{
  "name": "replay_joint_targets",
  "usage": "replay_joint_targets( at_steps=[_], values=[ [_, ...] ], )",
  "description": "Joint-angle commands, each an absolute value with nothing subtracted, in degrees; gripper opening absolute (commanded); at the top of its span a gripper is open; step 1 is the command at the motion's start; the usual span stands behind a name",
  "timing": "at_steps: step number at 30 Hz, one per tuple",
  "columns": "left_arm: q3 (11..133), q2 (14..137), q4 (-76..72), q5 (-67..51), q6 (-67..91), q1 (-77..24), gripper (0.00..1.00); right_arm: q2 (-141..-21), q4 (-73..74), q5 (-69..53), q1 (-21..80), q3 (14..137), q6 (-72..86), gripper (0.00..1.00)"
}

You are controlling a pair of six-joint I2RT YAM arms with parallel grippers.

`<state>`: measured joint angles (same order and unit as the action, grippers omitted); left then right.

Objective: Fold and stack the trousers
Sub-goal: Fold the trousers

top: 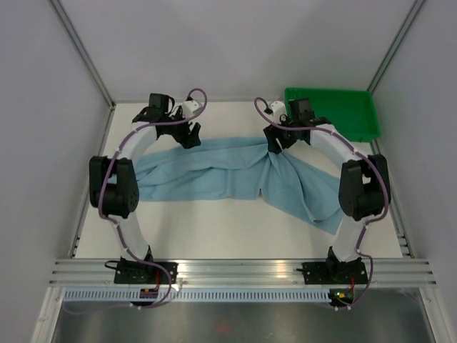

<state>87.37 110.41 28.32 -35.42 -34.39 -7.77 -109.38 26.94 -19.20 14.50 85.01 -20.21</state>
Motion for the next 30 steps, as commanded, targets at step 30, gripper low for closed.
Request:
replay_joint_targets(
  at_steps=[30],
  values=[
    [64.69, 78.40, 28.56, -6.86, 18.72, 9.67, 0.94, -62.48, 32.45, 20.37, -5.01, 35.24, 53.97, 0.98]
  ],
)
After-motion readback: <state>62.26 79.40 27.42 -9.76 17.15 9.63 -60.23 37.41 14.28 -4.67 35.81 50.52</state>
